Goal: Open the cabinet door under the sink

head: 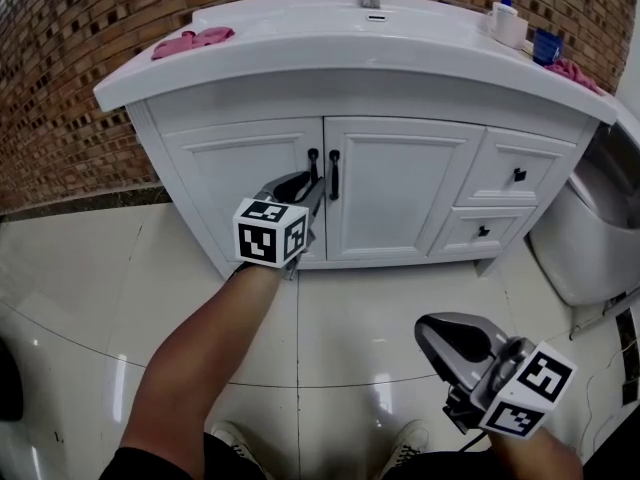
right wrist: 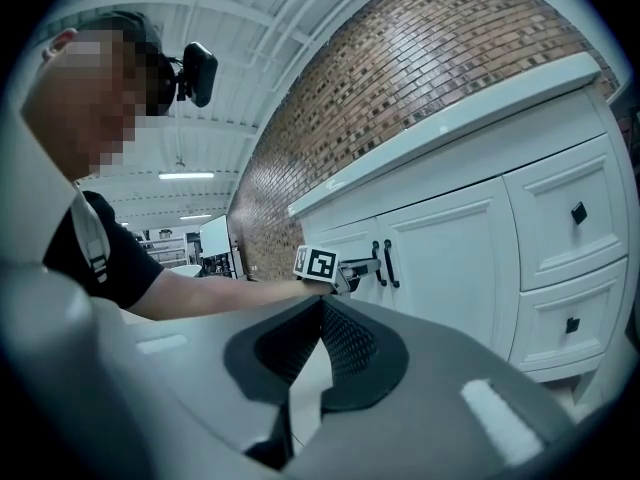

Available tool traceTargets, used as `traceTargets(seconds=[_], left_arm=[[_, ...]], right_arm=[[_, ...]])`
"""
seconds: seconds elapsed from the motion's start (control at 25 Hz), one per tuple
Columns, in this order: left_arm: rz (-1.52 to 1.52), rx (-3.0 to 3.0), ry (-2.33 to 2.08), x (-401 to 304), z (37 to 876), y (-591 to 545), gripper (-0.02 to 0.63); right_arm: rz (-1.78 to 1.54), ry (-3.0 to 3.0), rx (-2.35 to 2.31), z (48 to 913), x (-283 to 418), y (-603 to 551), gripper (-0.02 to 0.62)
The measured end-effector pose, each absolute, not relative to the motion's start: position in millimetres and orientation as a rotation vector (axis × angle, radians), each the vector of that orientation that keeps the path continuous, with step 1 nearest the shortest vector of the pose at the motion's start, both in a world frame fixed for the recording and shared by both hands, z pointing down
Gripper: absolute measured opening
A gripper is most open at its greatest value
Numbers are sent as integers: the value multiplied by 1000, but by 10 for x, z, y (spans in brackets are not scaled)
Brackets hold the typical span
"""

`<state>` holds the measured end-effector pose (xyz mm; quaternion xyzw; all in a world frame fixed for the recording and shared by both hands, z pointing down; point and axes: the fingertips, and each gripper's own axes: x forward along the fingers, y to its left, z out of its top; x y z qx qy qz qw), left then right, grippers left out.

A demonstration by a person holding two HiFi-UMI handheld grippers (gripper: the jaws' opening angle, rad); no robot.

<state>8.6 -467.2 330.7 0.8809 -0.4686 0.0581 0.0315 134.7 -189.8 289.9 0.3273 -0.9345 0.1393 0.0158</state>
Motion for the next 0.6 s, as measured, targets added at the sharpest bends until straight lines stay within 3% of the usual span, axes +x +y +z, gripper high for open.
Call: traceTargets(seconds=[0.32,0.6], left_arm=[[163,2738,-1431,134,3217,-4710,52],[158,2718,-1416,121,3226,-4668,43]], right_arm=[[451,-2876,1008,3020,1370,-1898,8],[445,-2881,1010,2976,1371,-1890,8]])
